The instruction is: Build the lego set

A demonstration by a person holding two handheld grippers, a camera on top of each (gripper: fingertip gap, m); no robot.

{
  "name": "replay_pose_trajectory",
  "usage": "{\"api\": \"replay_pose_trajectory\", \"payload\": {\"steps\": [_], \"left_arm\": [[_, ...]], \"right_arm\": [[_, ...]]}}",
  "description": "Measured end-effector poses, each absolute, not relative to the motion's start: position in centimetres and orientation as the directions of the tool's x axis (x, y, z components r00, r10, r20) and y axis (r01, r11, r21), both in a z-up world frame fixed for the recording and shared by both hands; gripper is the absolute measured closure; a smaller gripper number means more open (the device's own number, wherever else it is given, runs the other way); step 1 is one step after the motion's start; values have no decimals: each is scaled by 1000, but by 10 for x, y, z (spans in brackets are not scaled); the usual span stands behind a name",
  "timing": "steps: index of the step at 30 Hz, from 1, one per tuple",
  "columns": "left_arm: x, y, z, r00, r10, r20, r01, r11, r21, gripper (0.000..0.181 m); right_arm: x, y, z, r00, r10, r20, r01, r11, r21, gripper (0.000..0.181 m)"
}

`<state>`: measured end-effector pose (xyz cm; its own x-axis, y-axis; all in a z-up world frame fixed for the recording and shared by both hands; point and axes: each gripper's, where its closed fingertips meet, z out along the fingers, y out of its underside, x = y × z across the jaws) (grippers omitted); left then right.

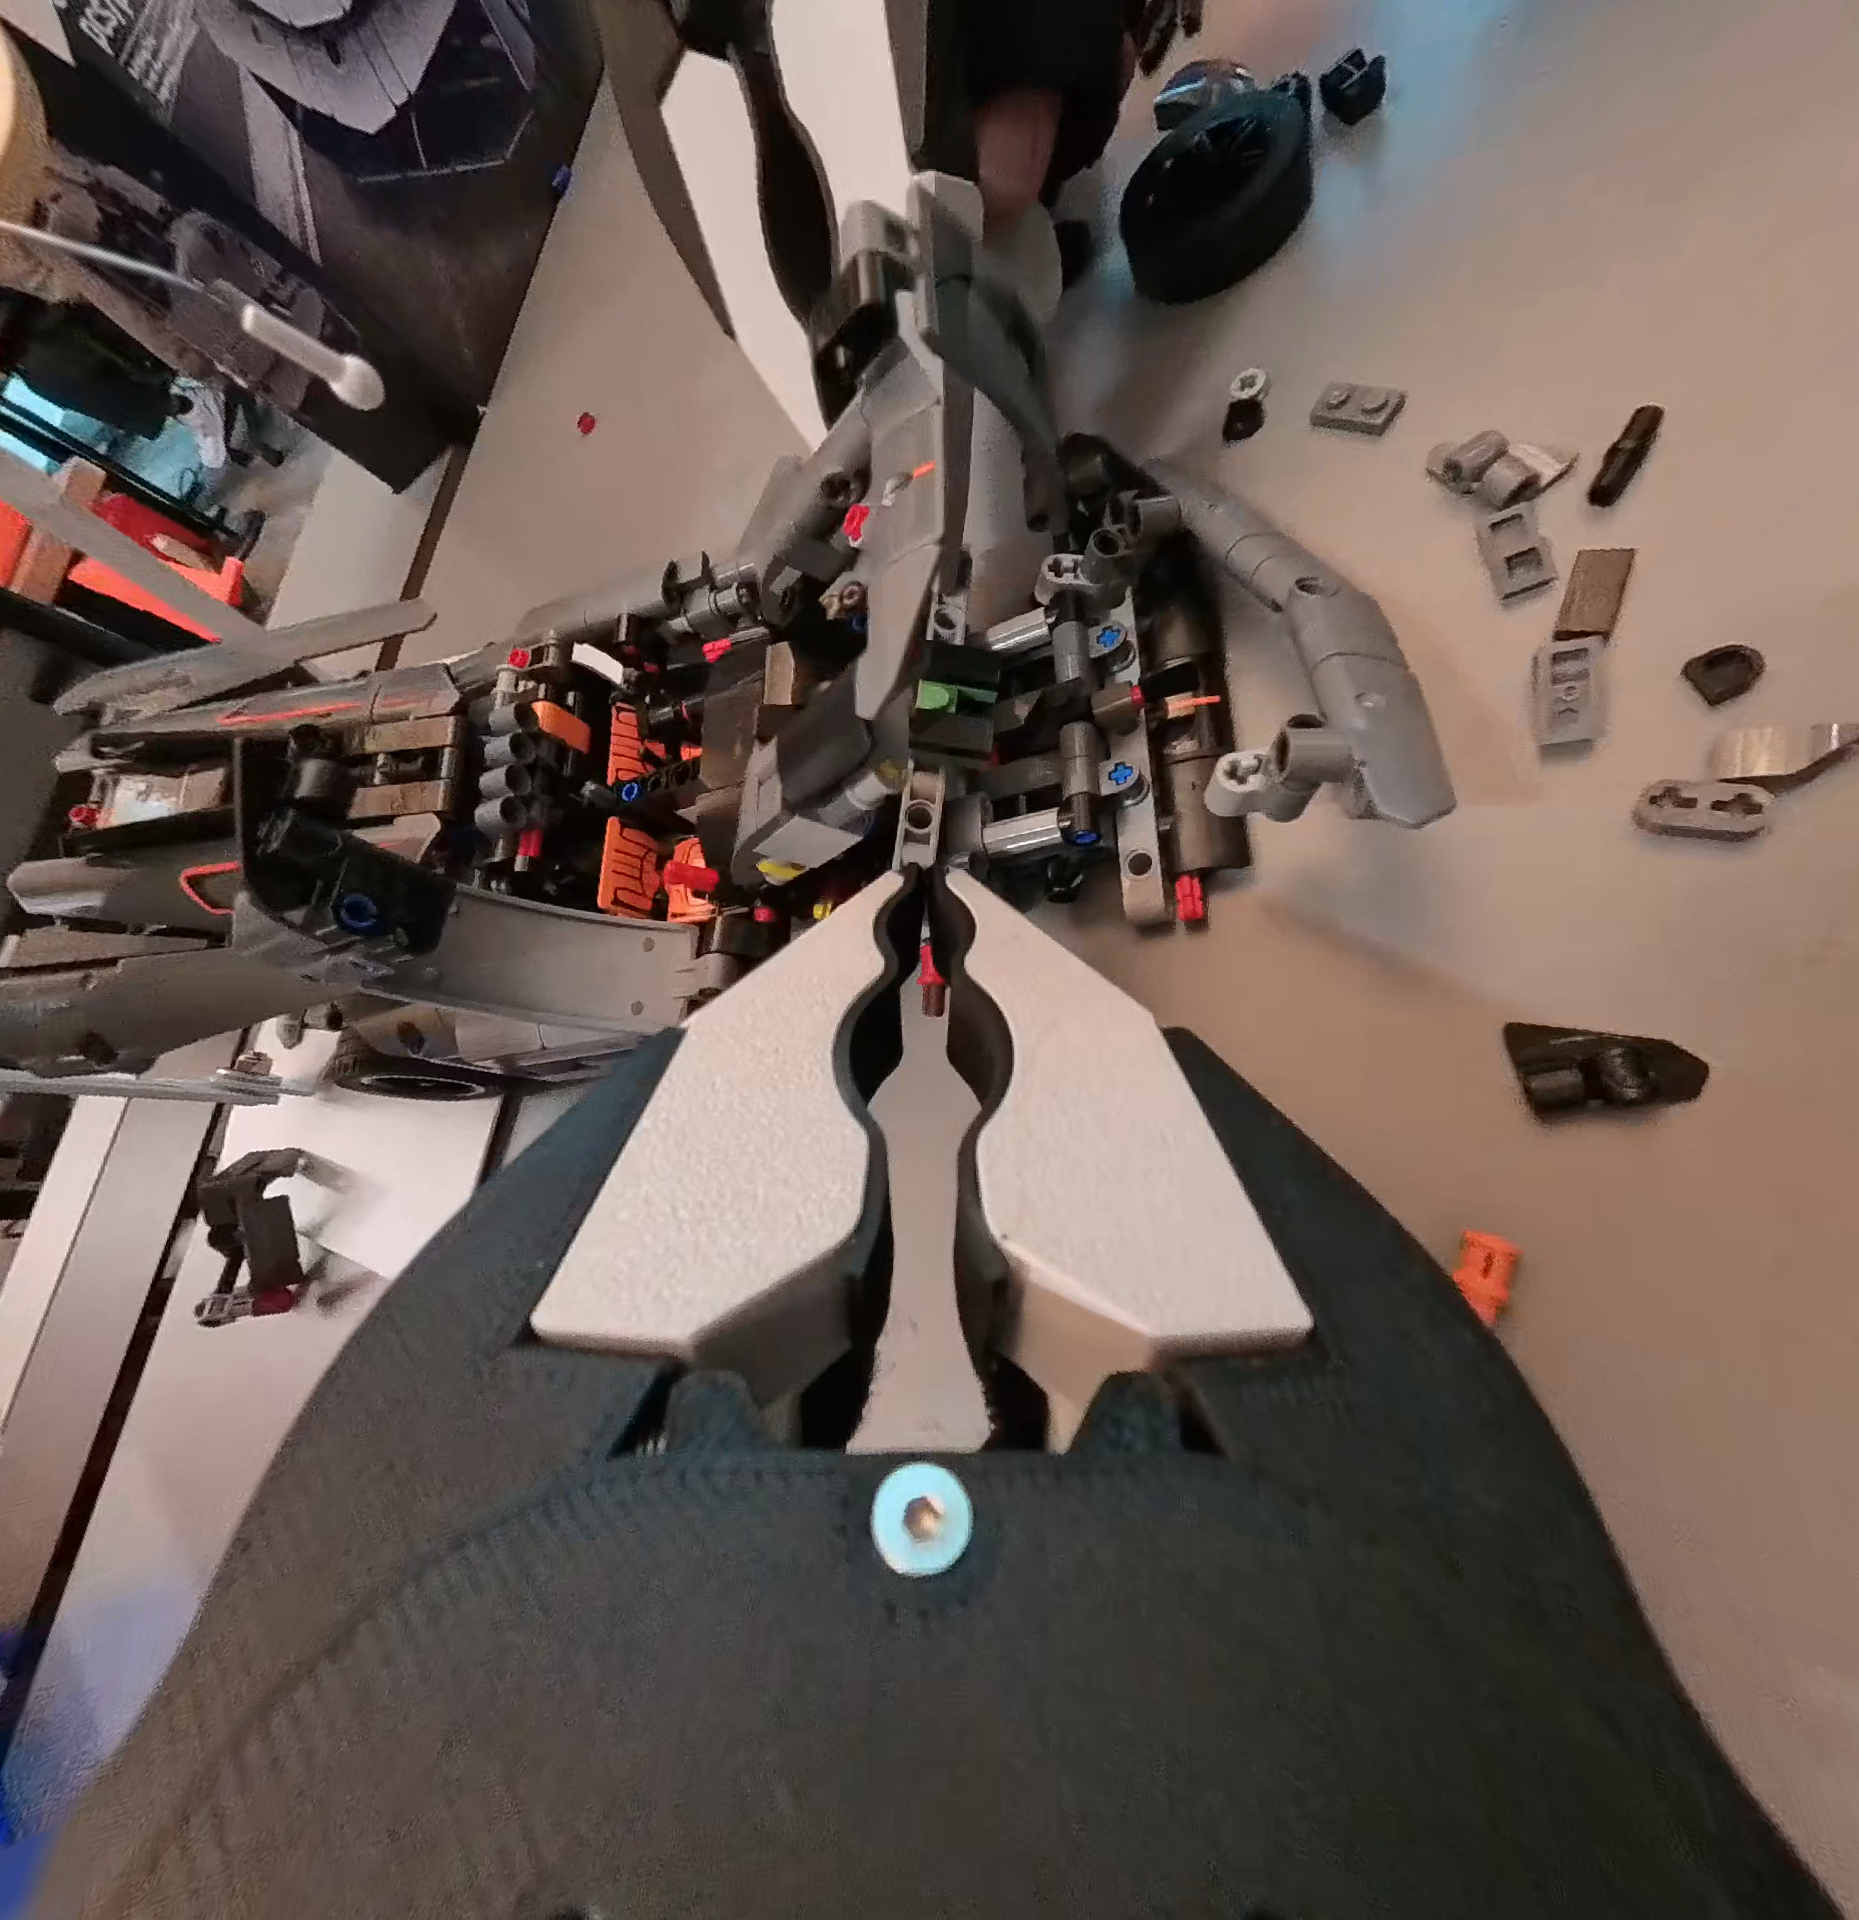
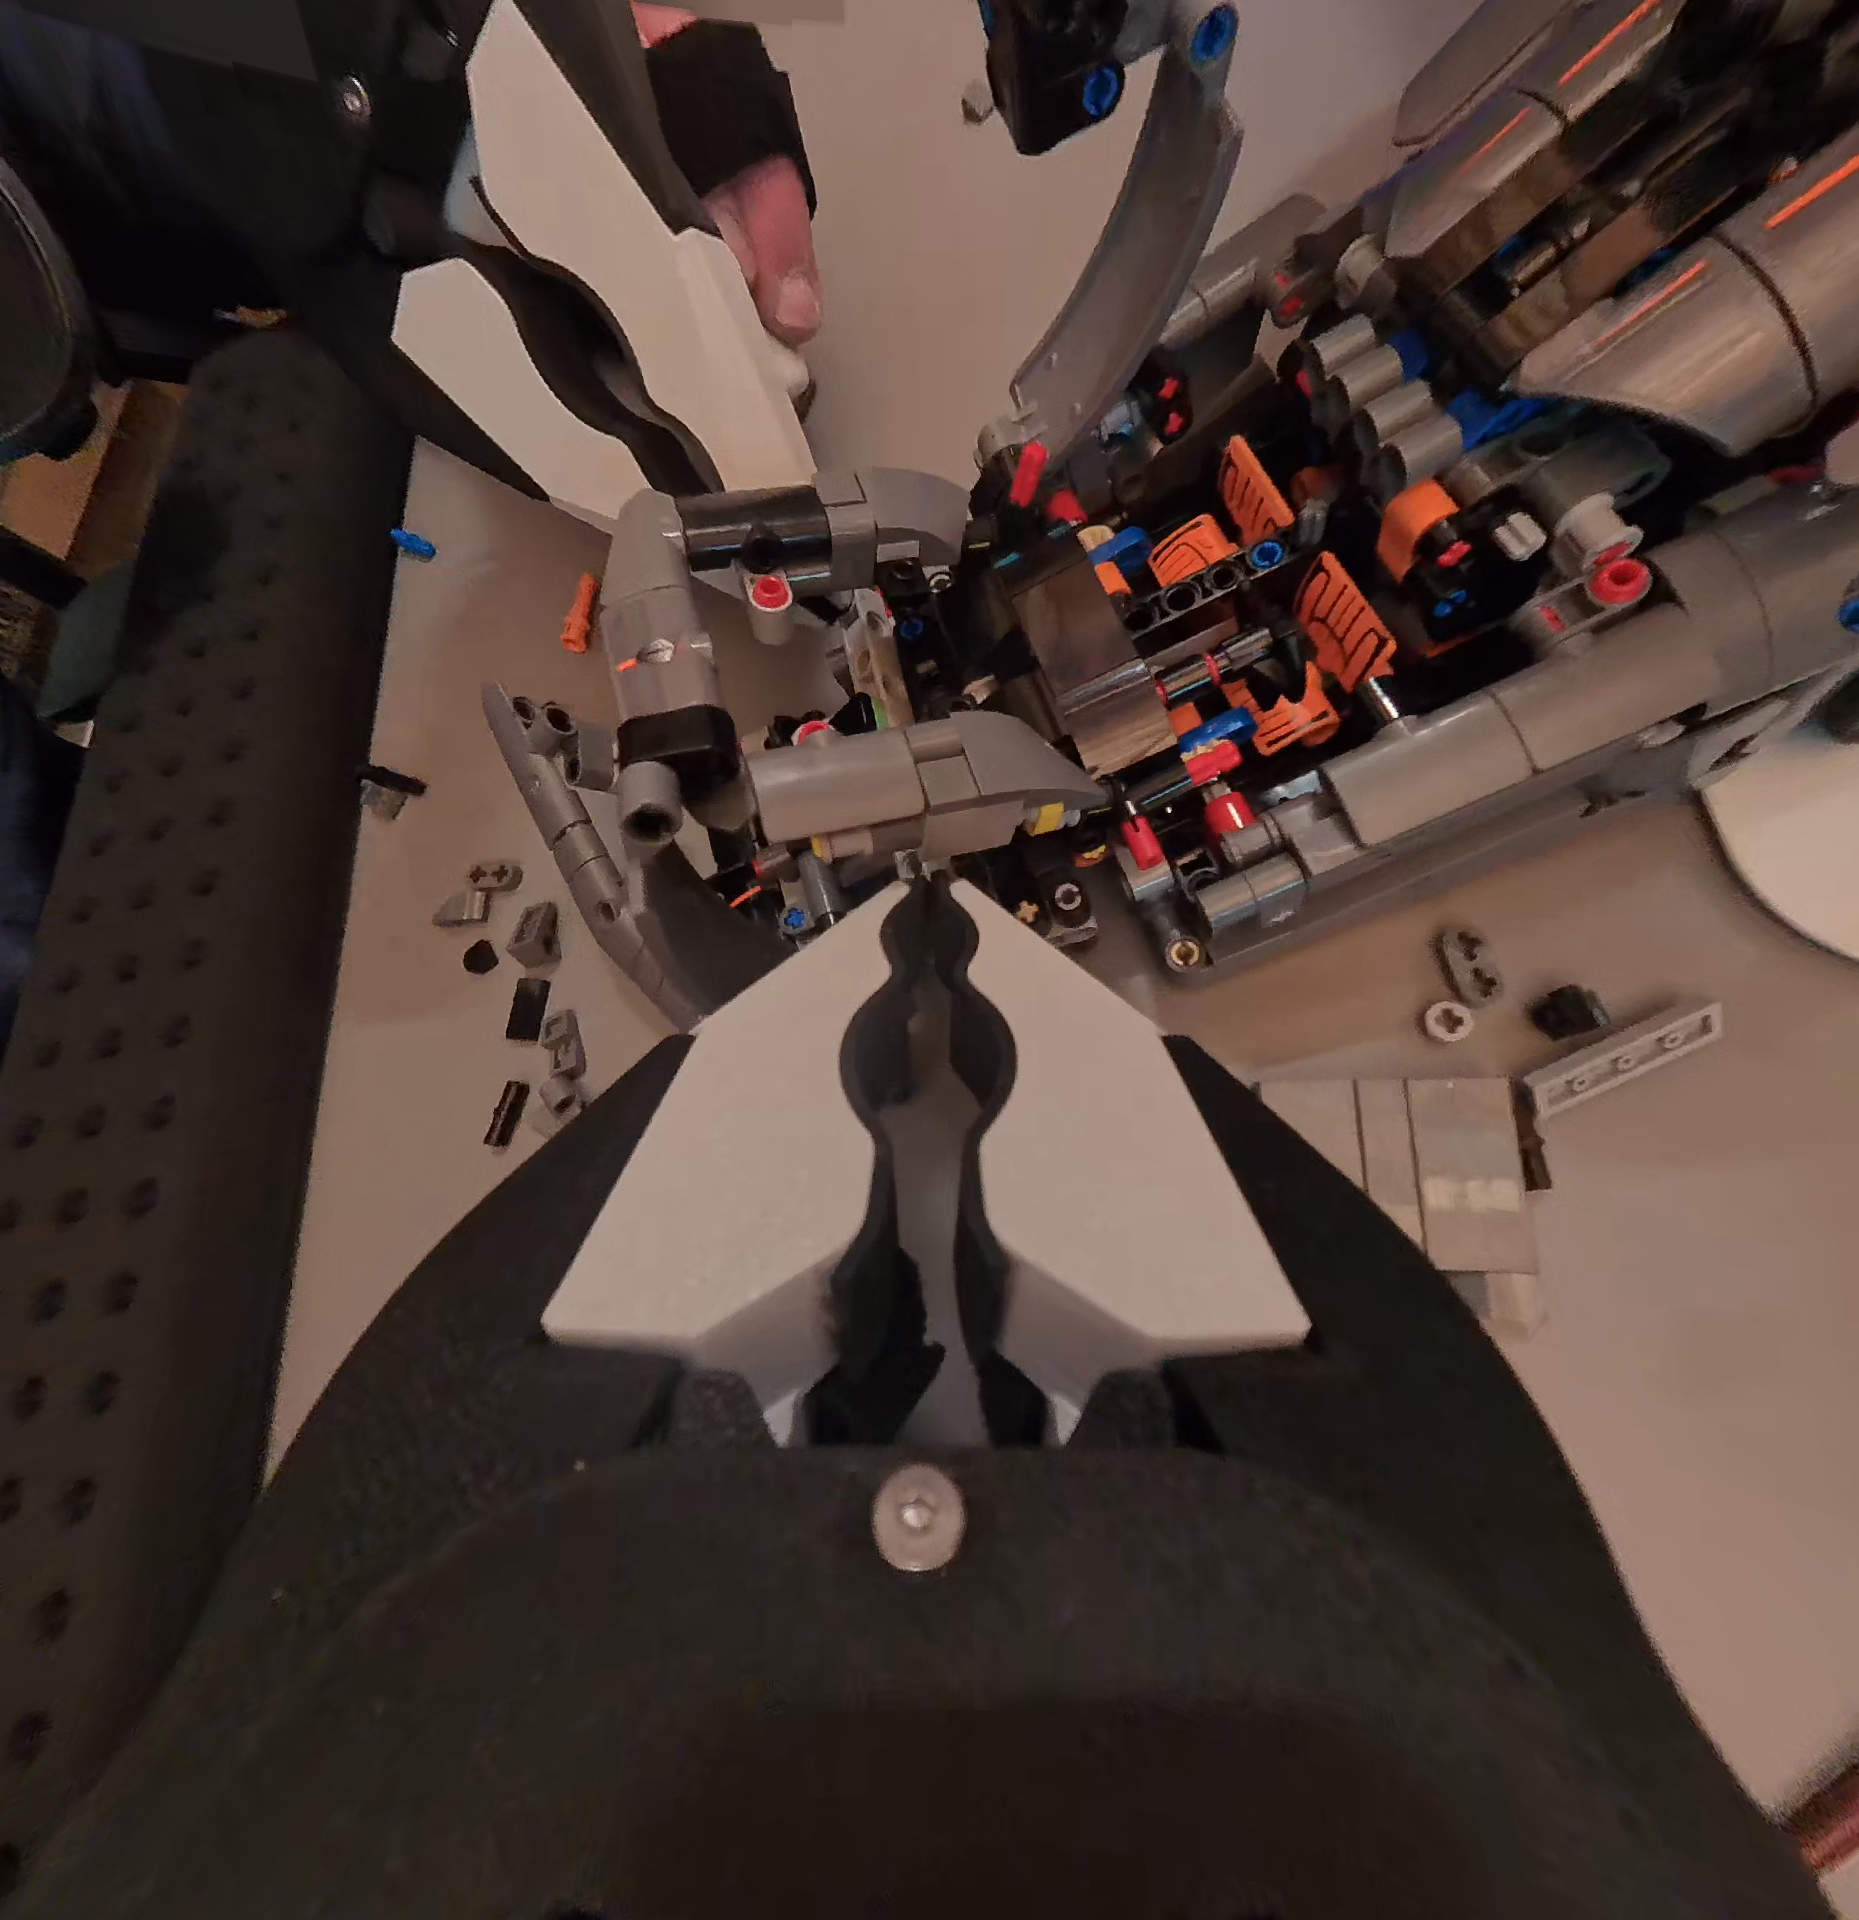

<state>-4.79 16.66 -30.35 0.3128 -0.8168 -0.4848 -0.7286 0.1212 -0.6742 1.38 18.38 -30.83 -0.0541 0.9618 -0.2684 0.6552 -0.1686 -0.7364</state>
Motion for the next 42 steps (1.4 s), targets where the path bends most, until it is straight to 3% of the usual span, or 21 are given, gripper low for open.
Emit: {"api": "replay_pose_trajectory", "payload": {"steps": [9,15,22,34,42], "left_arm": [[-49,171,-304,333,-833,-441,-710,86,-699,181],[-49,173,-304,344,-849,-402,-699,54,-713,181],[-51,175,-304,347,-856,-383,-698,37,-715,181],[-51,177,-304,375,-849,-372,-680,21,-732,181],[-51,179,-304,386,-856,-344,-674,-7,-738,181]], "right_arm": [[8,200,-296,-23,985,-172,621,-120,-775,181],[9,215,-299,56,988,-141,623,-145,-769,157],[4,223,-310,102,967,-233,625,-245,-741,155],[13,216,-306,-51,985,-167,661,-92,-745,136],[1,218,-309,-54,986,-156,651,-84,-755,154]]}}
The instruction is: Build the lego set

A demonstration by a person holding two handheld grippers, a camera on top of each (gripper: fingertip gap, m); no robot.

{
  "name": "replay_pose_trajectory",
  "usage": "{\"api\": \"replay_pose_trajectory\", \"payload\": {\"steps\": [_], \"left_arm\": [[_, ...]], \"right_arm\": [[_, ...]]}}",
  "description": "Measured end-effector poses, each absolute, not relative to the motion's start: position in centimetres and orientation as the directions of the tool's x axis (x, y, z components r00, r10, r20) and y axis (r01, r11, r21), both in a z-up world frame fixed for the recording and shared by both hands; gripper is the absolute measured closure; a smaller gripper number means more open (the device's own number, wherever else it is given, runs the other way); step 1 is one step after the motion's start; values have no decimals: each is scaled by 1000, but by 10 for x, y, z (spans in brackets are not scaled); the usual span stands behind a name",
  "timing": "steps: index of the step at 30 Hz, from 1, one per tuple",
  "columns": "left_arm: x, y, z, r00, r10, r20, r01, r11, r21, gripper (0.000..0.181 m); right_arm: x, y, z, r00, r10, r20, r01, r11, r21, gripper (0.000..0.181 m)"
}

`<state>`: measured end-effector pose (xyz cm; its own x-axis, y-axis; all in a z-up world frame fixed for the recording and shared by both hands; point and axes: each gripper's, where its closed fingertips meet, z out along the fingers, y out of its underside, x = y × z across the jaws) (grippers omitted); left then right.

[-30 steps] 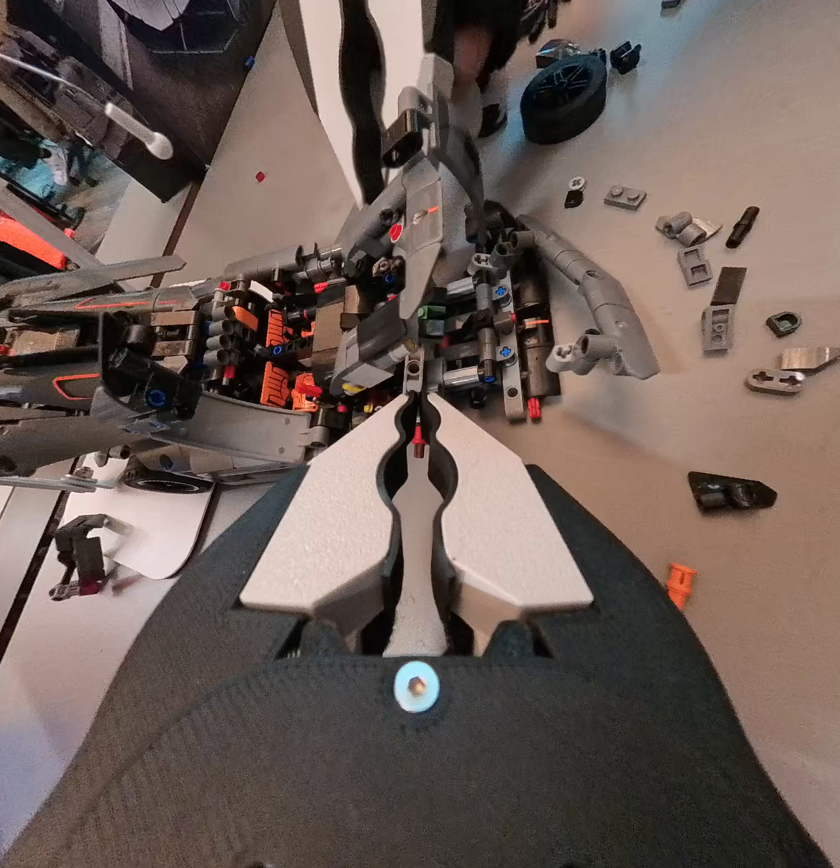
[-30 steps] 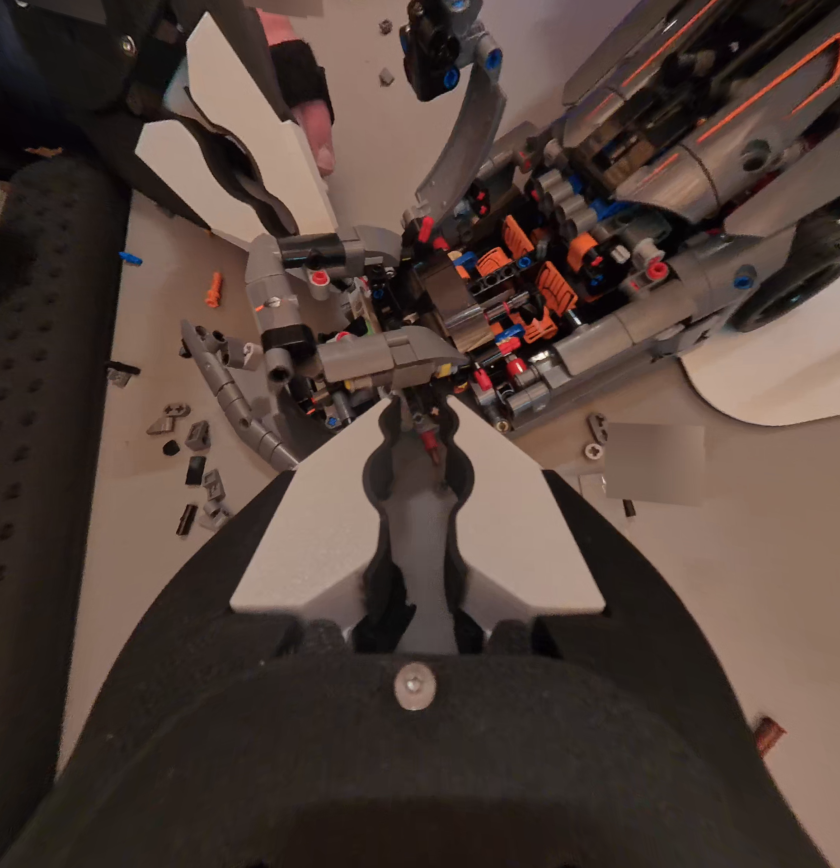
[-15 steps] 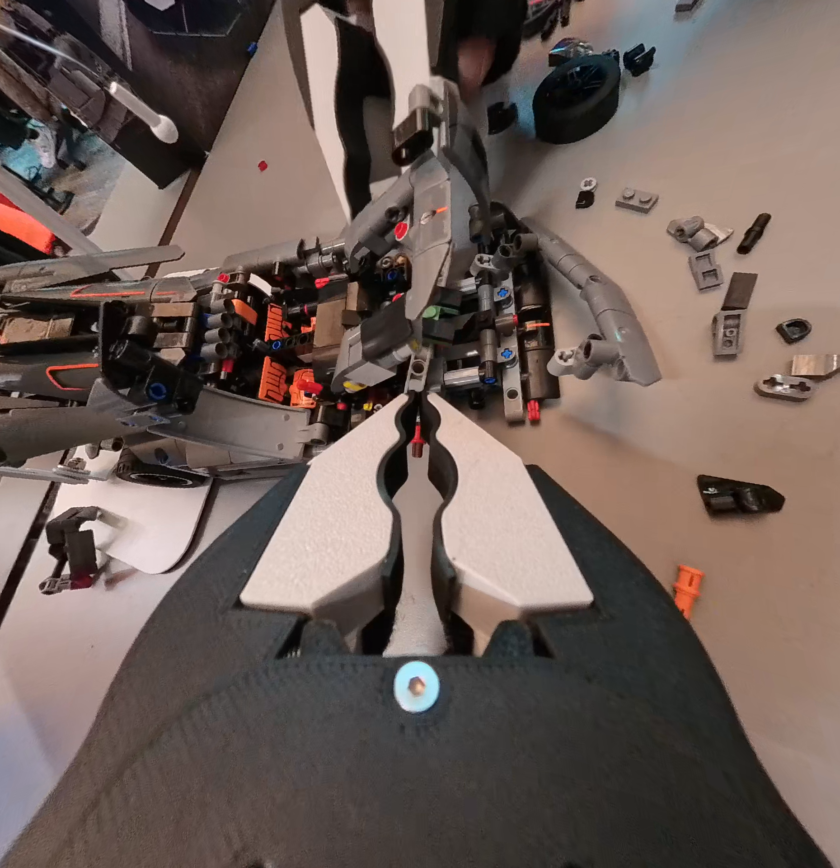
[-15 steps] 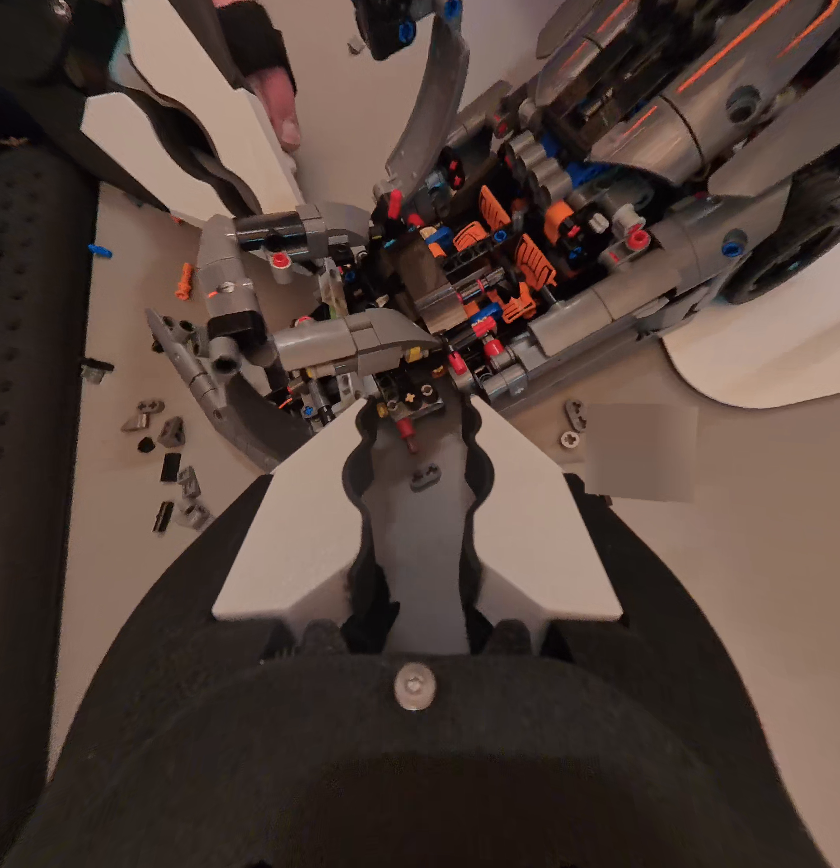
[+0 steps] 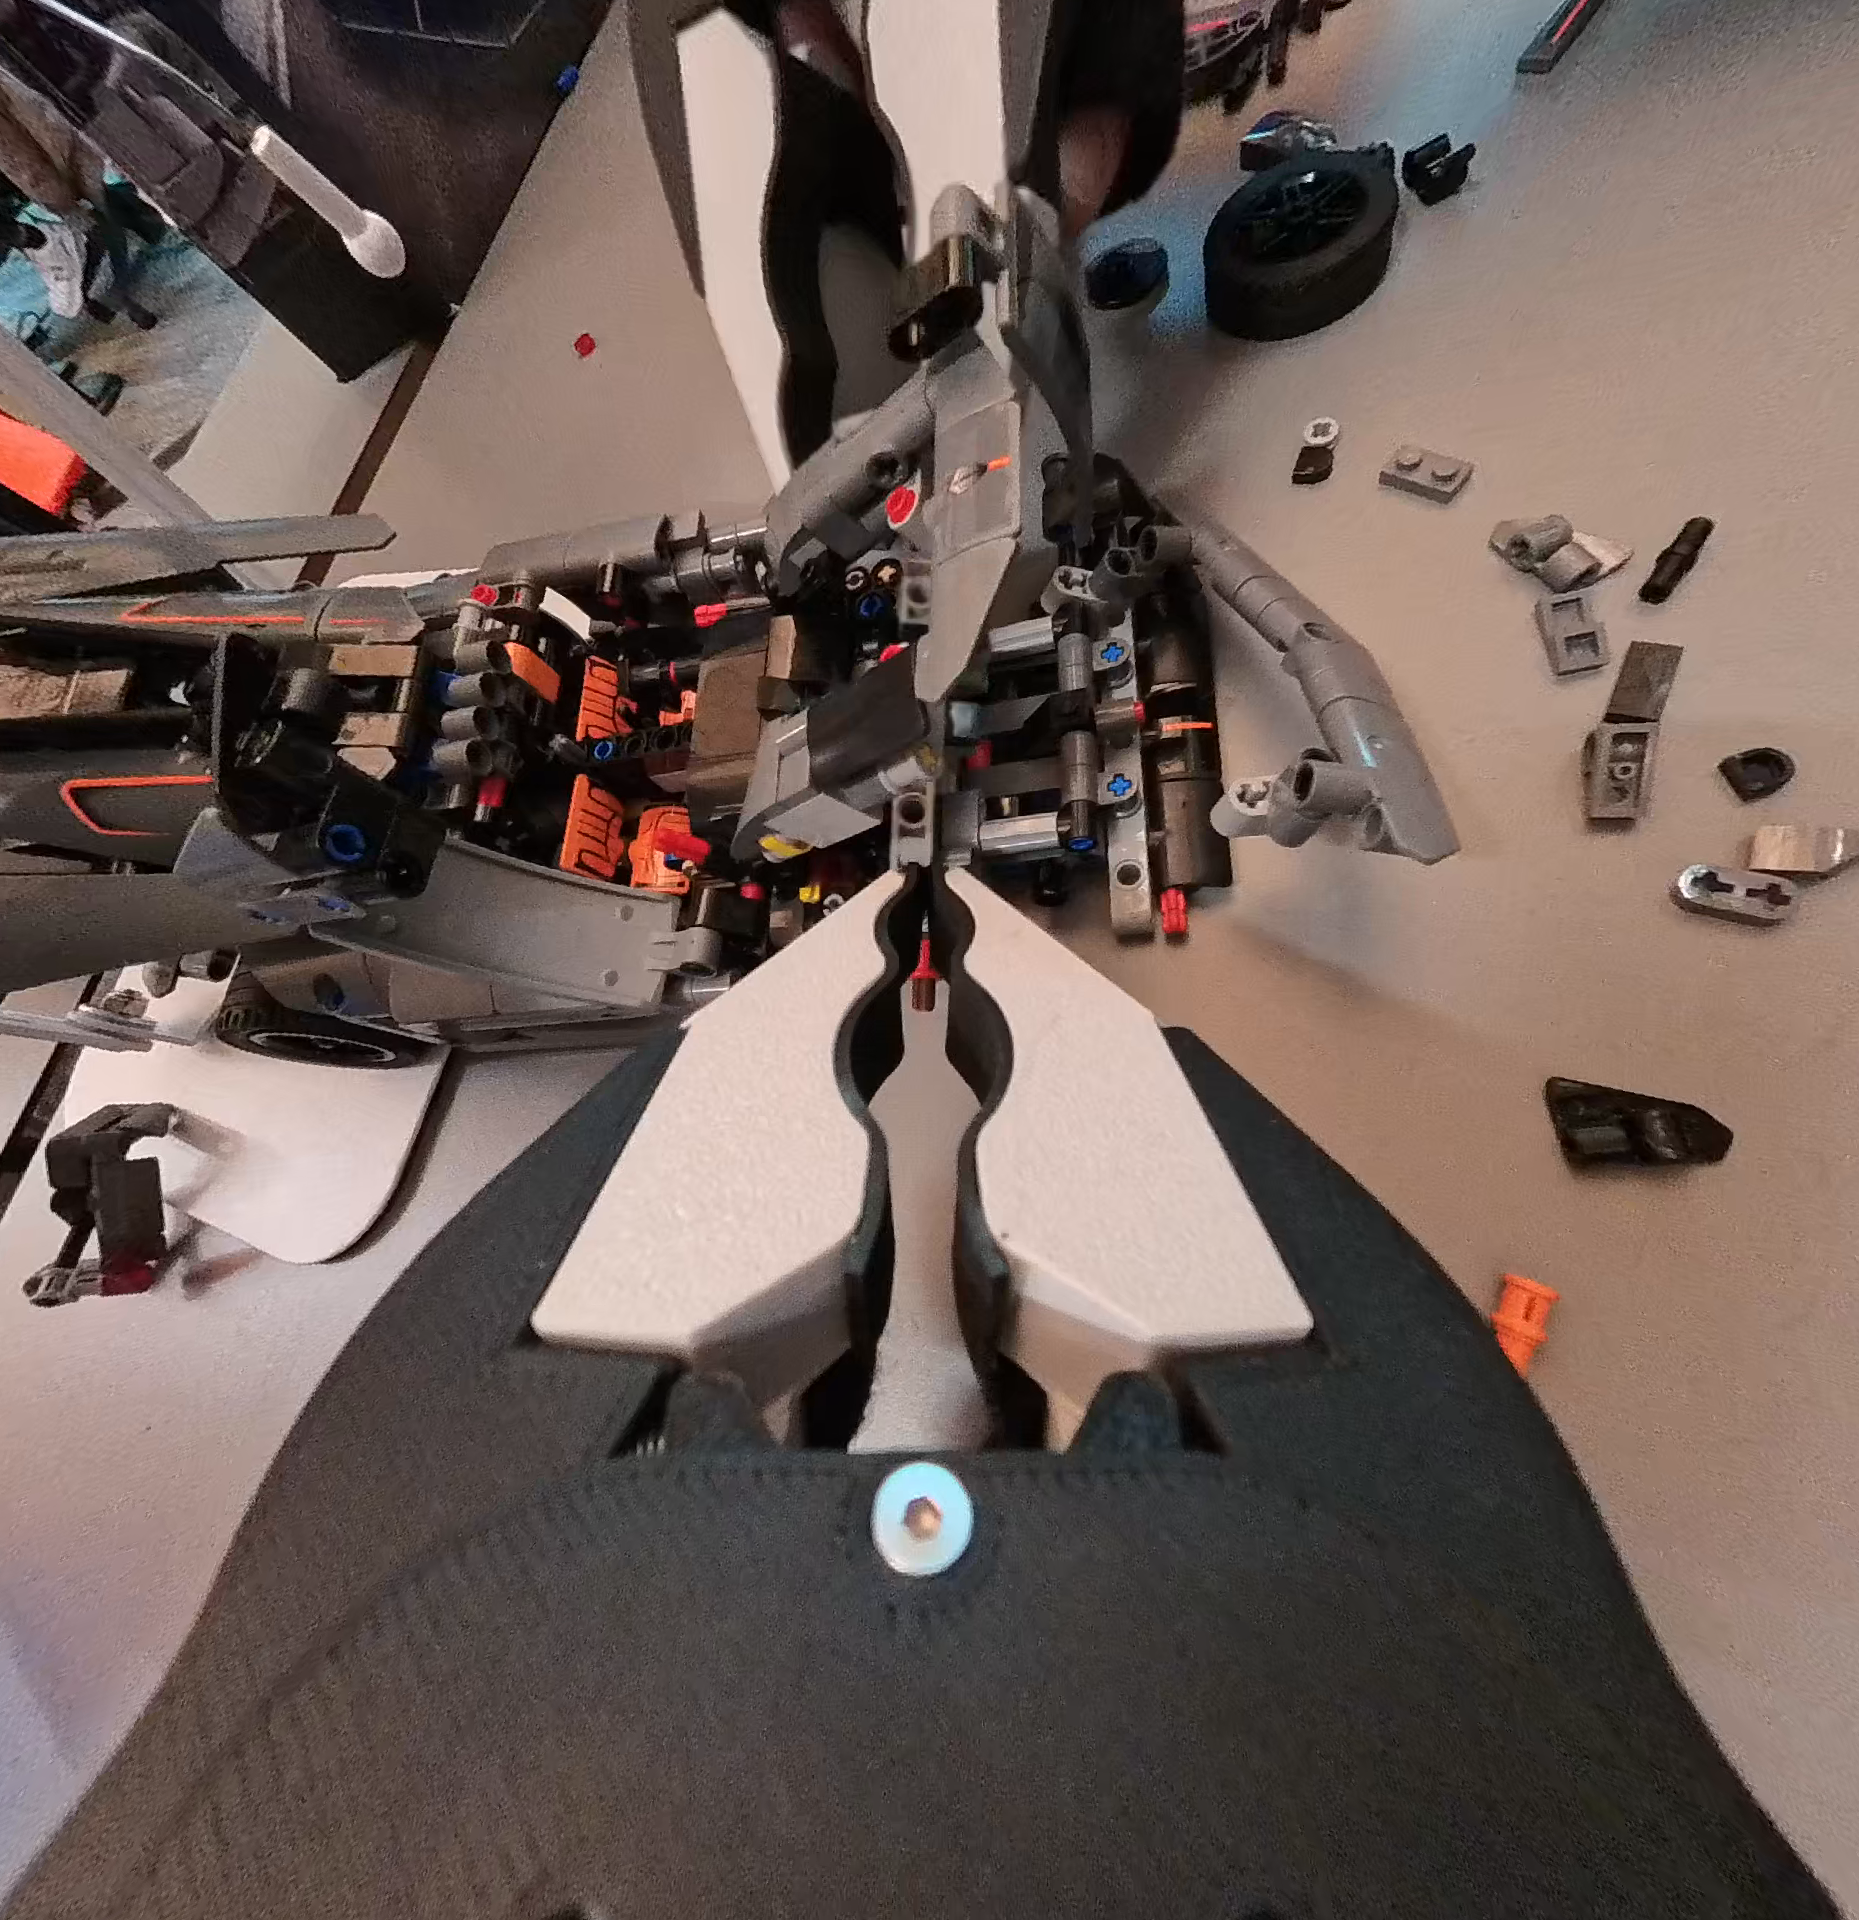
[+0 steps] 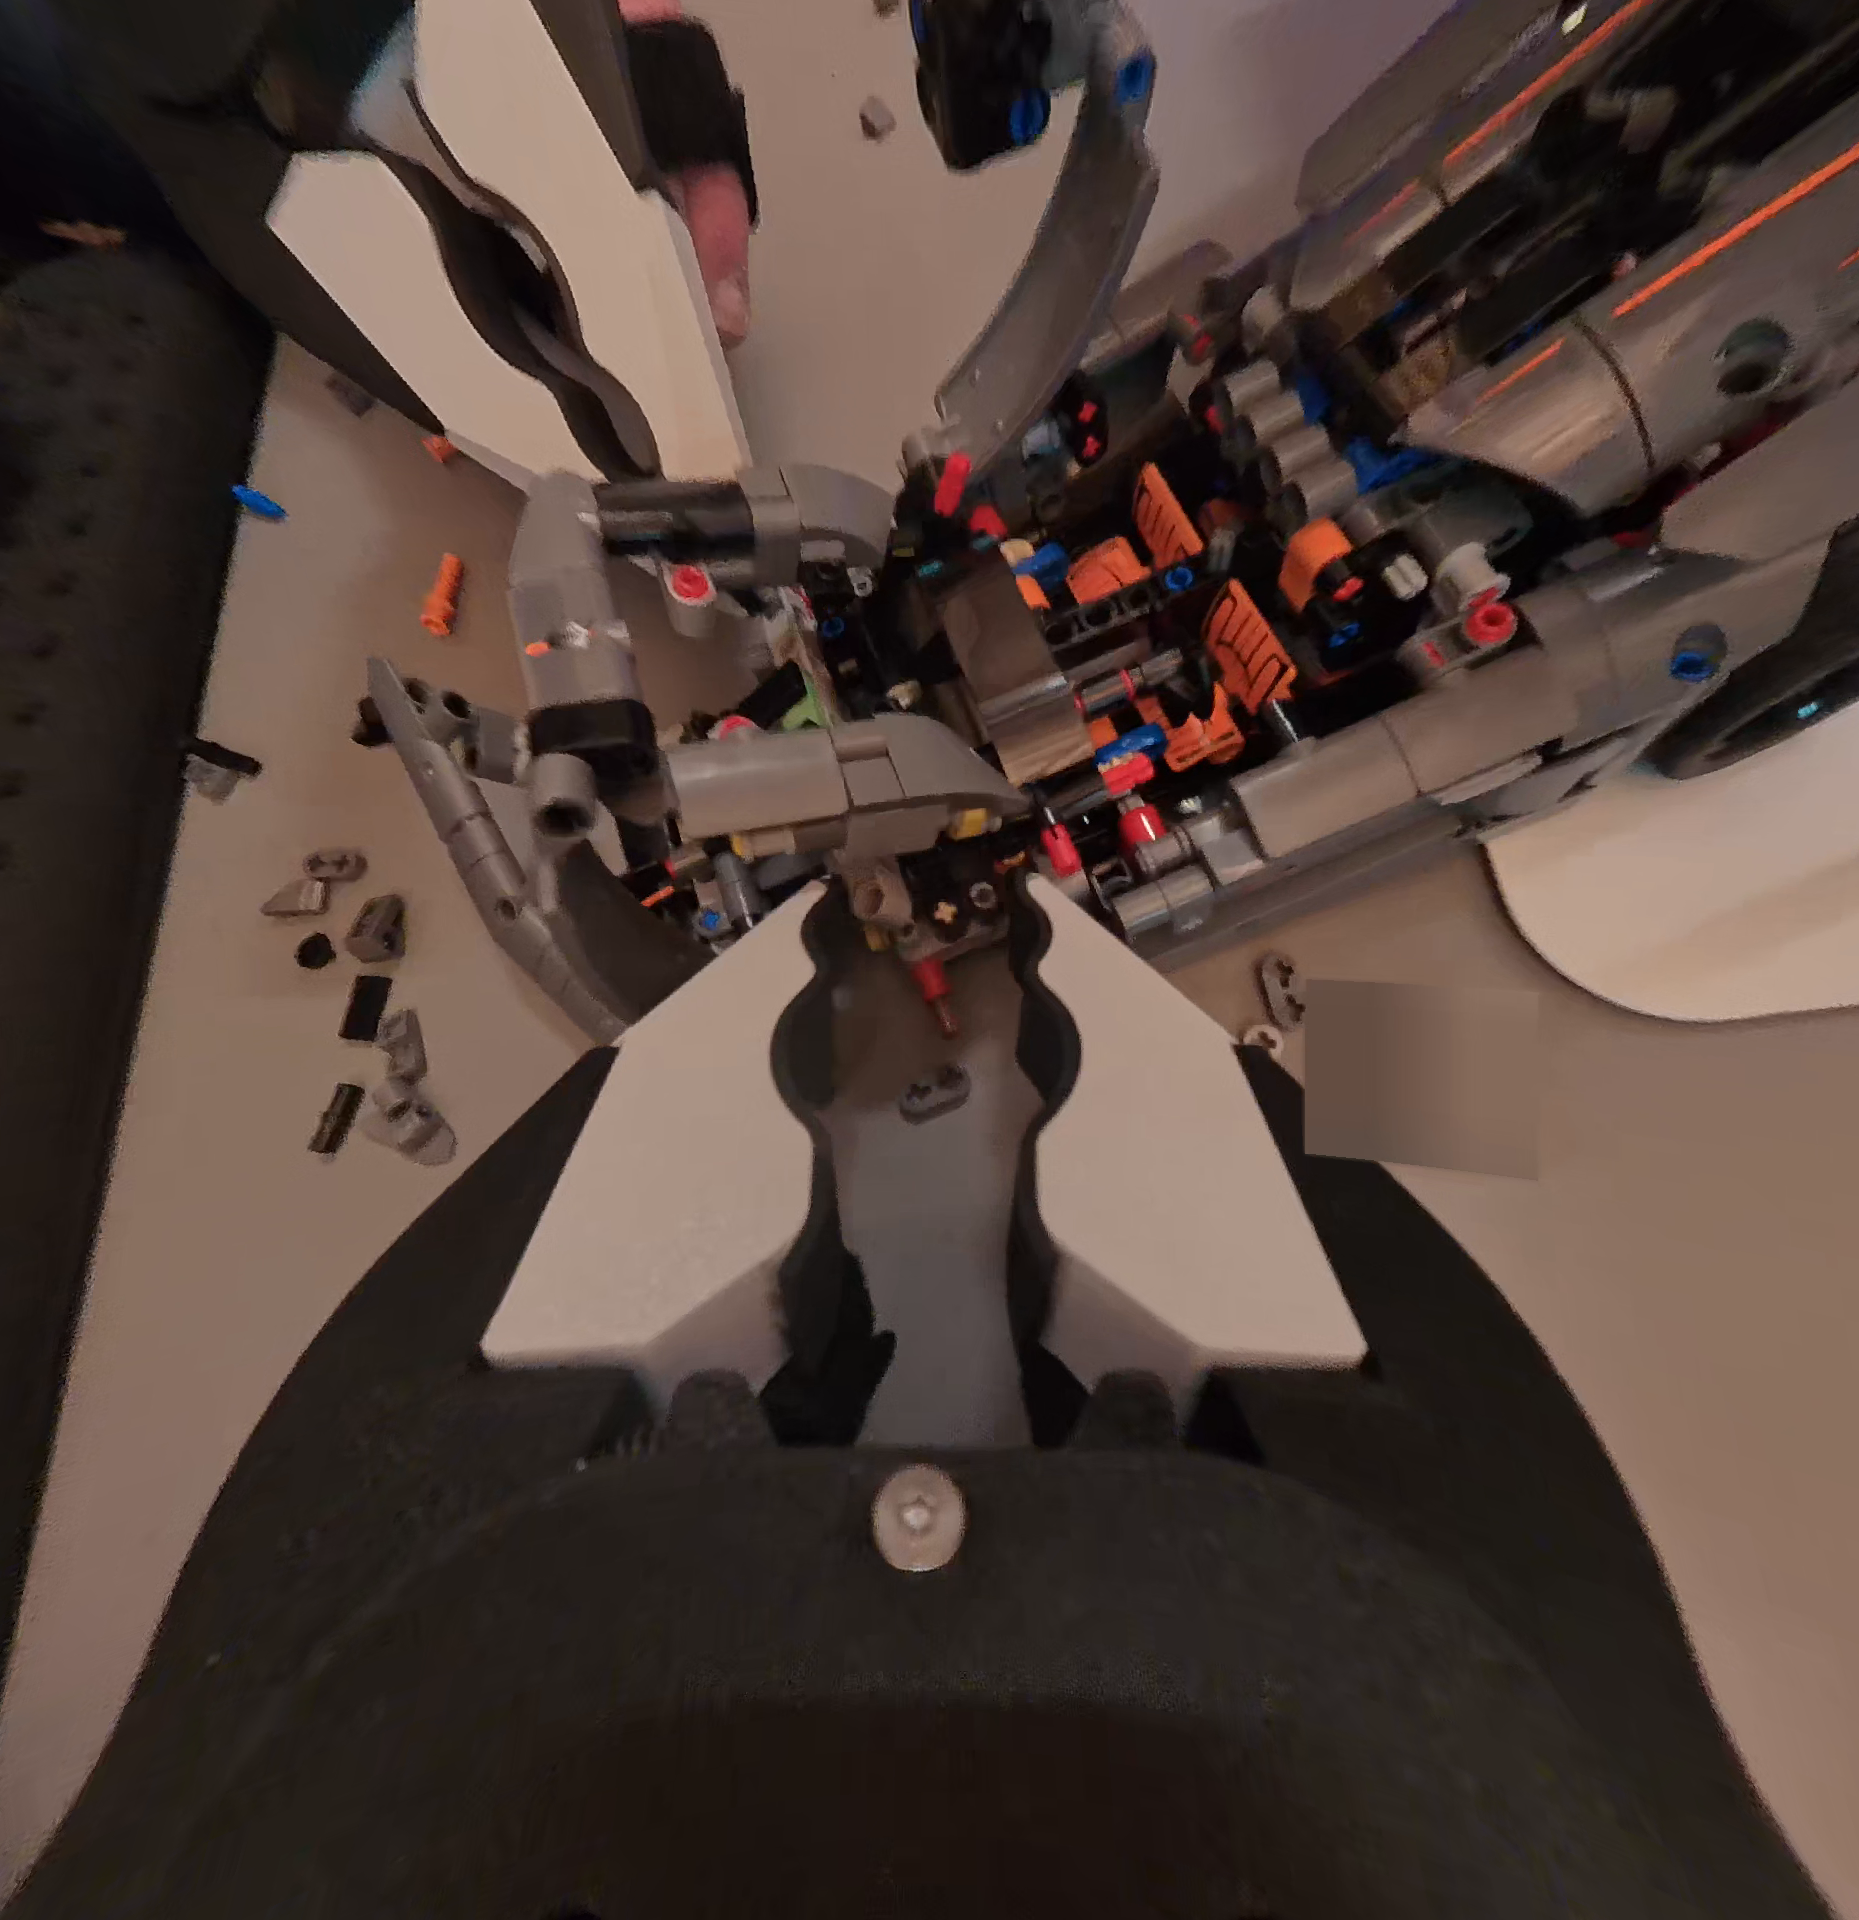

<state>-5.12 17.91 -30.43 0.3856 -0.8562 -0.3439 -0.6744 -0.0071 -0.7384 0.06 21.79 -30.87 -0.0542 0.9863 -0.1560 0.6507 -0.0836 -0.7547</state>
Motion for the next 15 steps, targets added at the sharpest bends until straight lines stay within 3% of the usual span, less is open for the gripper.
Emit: {"api": "replay_pose_trajectory", "payload": {"steps": [15], "left_arm": [[-52,183,-304,368,-876,-310,-690,-34,-723,181]], "right_arm": [[-1,219,-298,-72,957,-281,605,-182,-775,149]]}}
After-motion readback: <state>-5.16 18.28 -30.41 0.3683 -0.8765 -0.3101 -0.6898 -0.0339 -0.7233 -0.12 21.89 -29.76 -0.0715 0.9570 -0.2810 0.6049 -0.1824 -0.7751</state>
